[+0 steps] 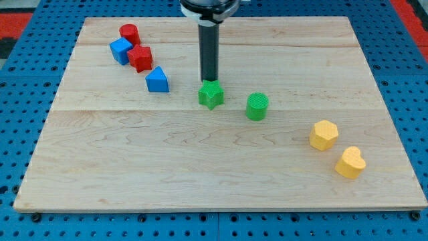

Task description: Push the blue triangle below the blue cube

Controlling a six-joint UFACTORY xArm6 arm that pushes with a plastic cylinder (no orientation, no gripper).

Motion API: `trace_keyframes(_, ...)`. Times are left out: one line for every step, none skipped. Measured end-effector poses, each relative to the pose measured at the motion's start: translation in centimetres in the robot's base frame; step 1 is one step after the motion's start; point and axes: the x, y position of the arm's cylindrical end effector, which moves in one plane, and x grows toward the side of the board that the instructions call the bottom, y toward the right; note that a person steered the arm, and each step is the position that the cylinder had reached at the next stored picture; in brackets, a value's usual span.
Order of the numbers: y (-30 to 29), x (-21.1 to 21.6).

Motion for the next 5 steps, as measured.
trace_keyframes(-2.0, -1.1)
trace_keyframes(-2.8, -2.3)
trace_keyframes(-6.7, -1.3)
trace_keyframes(-7.3, 3.9)
trace_keyframes(-10.6, 4.0)
